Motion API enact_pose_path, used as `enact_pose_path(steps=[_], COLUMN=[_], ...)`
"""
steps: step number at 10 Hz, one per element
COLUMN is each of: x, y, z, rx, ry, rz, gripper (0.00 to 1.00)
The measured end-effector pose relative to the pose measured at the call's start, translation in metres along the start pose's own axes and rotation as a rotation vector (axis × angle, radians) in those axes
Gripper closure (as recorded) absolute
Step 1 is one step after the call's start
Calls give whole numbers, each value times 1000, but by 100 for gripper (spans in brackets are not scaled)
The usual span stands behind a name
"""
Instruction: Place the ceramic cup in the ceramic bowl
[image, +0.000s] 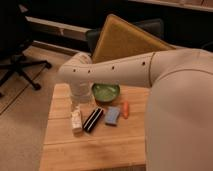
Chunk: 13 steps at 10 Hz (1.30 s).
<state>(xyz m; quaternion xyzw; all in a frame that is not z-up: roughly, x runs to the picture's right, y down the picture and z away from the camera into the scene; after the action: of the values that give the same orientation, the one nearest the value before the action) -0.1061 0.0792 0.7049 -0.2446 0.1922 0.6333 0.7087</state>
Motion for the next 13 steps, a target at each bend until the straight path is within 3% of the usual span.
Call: enact_pose_path(steps=[2, 4, 5, 8, 13], x=[-40, -74, -93, -105, -110], y=[-2, -2, -4, -4, -30], z=[-36, -80, -110, -135, -126], rx=[-24, -59, -66, -67, -8], ry=[-181, -348, -451, -534, -529], rz=[-139, -290, -381, -456, -382], gripper=[35, 35, 35, 35, 35])
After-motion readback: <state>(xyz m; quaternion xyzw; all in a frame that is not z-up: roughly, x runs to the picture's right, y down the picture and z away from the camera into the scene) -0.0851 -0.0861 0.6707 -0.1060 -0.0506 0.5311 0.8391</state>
